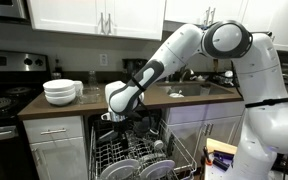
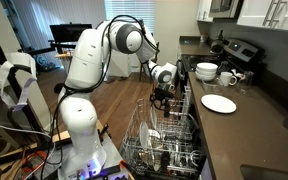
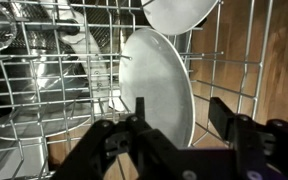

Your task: Pick up the plate and put it in the dishwasher

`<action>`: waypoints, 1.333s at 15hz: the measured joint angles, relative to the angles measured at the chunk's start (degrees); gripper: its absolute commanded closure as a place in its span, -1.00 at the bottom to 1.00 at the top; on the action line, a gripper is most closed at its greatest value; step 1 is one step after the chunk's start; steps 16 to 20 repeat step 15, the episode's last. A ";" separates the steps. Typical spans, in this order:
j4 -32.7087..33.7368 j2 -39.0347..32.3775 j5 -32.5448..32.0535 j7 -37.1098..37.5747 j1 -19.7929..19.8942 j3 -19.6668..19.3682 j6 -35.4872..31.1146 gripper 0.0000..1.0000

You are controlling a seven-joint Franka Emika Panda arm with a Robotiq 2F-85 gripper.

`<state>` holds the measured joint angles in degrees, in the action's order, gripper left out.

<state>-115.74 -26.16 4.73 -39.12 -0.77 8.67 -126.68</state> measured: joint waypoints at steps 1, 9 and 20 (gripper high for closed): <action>-0.01 0.66 -0.80 0.03 -0.09 0.00 -0.09 -0.98; -2.35 9.81 -6.77 1.48 -1.05 -0.03 -3.49 -1.00; -4.58 12.50 -7.14 1.69 -1.21 -0.05 -4.48 -1.00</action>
